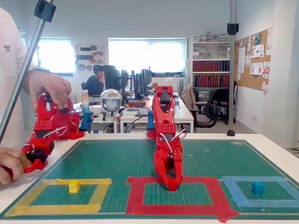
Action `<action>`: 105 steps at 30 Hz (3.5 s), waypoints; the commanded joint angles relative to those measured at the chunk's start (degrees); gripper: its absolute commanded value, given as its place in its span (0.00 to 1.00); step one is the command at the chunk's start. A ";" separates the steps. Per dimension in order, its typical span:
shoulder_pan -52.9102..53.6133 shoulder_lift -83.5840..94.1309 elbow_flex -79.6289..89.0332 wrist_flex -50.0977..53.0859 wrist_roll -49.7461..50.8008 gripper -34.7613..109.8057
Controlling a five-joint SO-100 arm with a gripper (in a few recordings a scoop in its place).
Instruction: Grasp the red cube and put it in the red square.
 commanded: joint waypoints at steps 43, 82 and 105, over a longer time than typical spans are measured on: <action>-5.98 87.98 54.58 28.65 4.31 0.36; -1.05 155.57 95.10 107.67 -1.67 0.23; 4.39 156.53 95.10 107.67 -1.23 0.24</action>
